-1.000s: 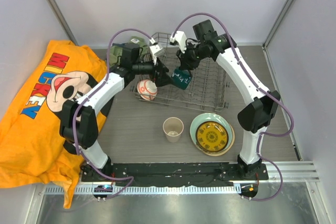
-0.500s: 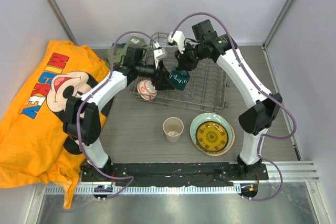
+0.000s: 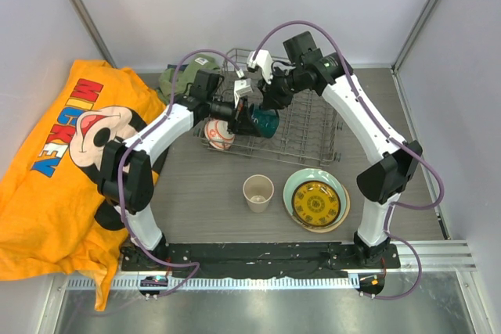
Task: Unload the mixed dishes from the dish rack
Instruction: Place the cup at the center of the board.
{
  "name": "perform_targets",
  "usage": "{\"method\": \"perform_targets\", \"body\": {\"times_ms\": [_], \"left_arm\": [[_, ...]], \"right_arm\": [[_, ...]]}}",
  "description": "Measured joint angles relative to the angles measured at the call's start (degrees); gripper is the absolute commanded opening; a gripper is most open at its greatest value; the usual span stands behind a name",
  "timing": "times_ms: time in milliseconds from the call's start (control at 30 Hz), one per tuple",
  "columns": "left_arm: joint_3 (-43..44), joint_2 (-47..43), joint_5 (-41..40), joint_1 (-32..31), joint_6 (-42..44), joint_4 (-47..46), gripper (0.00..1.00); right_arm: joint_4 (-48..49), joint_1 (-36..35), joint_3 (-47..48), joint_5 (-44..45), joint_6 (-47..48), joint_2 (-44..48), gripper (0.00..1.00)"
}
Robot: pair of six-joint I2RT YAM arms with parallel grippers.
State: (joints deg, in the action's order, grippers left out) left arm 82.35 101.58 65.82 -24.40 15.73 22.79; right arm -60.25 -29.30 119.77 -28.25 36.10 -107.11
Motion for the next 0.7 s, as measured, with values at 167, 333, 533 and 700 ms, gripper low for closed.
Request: {"method": "perform_targets", "body": {"times_ms": [167,333,533,700], "left_arm": [[0.07,0.00,1.09,-0.02,1.31,2.10,0.00],[0.15,0.00,-0.26,-0.09,1.79,4.59,0.00],[0.15,-0.48,-5.38,-0.11,2.21,7.72,0.00],[0.15,-2.95,-9.40,0.24,2.60,9.42,0.00]], "right_arm": [[0.50,-0.15,-1.90,-0.57,0.07,0.90,0.25],[1.57,-0.22,-3.89,0.13,-0.66,1.66,0.45],[3.50,-0.11,-6.64,1.42,-1.22,4.42,0.60],[4.35,-0.11,-10.43,1.84,-1.42,8.09,0.62]]}}
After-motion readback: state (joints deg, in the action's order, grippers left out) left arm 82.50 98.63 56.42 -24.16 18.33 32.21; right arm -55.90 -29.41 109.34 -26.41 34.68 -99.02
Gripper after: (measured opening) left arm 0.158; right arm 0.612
